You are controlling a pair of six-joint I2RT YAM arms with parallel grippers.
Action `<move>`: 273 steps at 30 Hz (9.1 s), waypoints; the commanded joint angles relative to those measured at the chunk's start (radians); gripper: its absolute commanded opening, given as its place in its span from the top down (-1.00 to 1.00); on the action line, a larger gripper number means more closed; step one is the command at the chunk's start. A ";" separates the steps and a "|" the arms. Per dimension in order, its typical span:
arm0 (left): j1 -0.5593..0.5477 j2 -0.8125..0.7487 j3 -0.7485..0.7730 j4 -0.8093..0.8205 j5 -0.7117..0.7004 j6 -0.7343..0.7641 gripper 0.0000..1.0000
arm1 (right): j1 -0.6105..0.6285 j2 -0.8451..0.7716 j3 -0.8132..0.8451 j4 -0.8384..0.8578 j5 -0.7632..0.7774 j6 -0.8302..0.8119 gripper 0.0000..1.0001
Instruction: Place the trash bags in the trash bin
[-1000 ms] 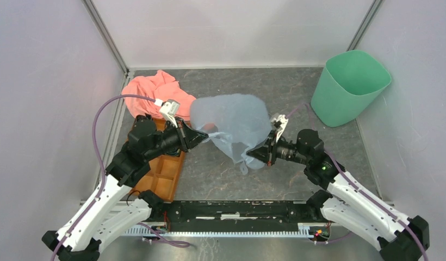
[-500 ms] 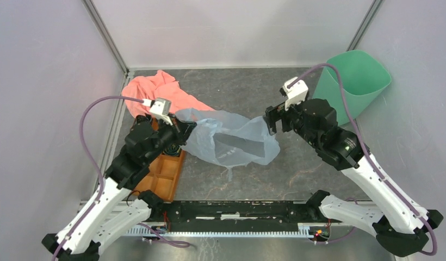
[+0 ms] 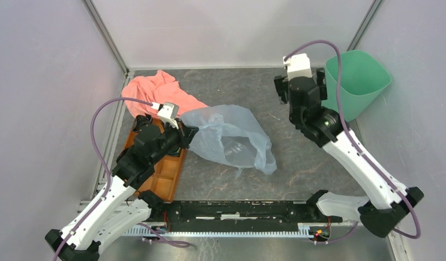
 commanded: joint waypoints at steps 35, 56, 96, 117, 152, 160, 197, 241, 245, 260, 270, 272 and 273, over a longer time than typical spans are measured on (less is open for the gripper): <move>-0.087 0.003 0.006 0.006 -0.024 0.013 0.96 | -0.535 0.318 0.122 -0.081 -0.674 -0.058 0.99; -0.087 -0.126 0.141 -0.145 -0.137 -0.081 0.96 | 0.044 0.173 0.022 -0.197 -0.924 0.141 0.99; -0.087 -0.134 0.220 -0.252 -0.222 -0.063 0.96 | 0.734 0.146 -0.377 0.083 -0.311 0.605 -0.96; -0.087 -0.093 0.236 -0.202 0.356 0.084 0.96 | 0.397 -0.027 -0.383 0.636 -1.006 0.303 0.69; -0.087 -0.047 0.062 -0.046 0.110 -0.310 0.96 | 0.560 0.033 -0.404 0.718 -0.741 0.337 -0.96; -0.087 -0.090 0.027 -0.021 0.070 -0.291 0.96 | 0.559 -0.004 -0.404 0.749 -0.636 0.642 -0.96; -0.087 -0.071 0.126 -0.079 0.003 -0.320 -0.30 | 0.527 0.097 -0.428 0.915 -0.668 0.572 0.99; -0.087 0.037 0.623 -0.176 0.099 -0.162 -1.00 | 0.019 -0.120 0.144 0.390 -0.520 0.121 1.00; -0.087 0.074 0.626 -0.165 0.068 -0.130 -1.00 | 0.015 -0.178 0.054 0.375 -0.515 0.135 1.00; -0.087 0.340 0.735 -0.172 -0.243 0.004 -1.00 | 0.013 -0.217 0.103 0.313 -0.728 0.179 0.99; -0.087 0.512 0.737 0.069 -0.184 -0.048 -0.94 | 0.015 -0.316 0.068 0.297 -0.704 0.224 0.99; -0.088 0.548 0.749 0.093 -0.148 -0.060 -0.92 | 0.015 -0.345 0.024 0.381 -0.765 0.227 0.97; -0.087 0.558 0.747 0.114 -0.140 -0.064 -0.92 | 0.015 -0.347 0.010 0.399 -0.774 0.220 0.95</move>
